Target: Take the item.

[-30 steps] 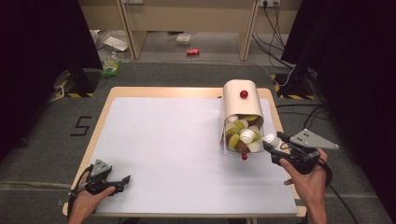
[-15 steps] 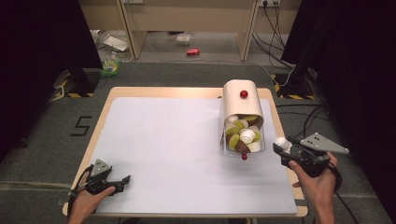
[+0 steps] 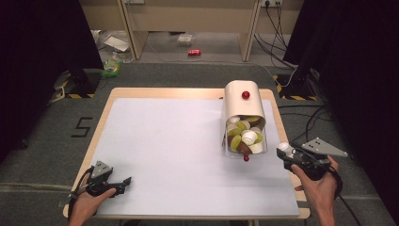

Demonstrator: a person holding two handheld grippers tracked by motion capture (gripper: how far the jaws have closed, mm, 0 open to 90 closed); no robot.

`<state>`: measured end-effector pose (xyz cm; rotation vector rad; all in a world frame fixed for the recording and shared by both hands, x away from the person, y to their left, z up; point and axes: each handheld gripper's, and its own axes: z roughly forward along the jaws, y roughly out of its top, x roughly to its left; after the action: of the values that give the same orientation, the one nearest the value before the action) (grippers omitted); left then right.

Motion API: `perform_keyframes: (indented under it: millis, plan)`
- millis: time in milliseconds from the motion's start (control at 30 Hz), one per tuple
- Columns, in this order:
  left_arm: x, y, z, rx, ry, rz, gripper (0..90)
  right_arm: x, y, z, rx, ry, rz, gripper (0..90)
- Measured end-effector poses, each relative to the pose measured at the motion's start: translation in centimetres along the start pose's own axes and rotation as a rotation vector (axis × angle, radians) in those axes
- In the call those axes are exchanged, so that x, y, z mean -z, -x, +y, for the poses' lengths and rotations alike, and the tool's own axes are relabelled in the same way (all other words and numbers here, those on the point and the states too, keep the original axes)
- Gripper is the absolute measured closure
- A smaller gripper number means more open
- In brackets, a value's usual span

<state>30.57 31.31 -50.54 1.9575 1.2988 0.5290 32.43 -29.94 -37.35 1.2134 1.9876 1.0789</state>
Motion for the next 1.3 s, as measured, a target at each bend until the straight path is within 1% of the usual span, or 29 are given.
perform_keyframes:
  millis: [133,300,433,1300]
  plan:
    - [0.0,0.0,0.0,0.003,0.002,-0.001,13.5,-0.6,0.0,-0.7,-0.006,-0.018,-0.002,40.1]
    - [0.0,0.0,0.0,0.001,0.000,-0.002,13.5,-1.5,0.2,-1.9,-0.015,-0.056,-0.003,40.1]
    - [0.0,0.0,0.0,0.001,0.000,-0.001,13.5,-1.9,0.3,-2.5,-0.024,-0.071,0.000,40.1]
    - [0.0,-0.1,0.0,0.002,0.000,-0.003,13.5,-4.0,0.7,-5.1,-0.041,-0.142,0.011,40.0]
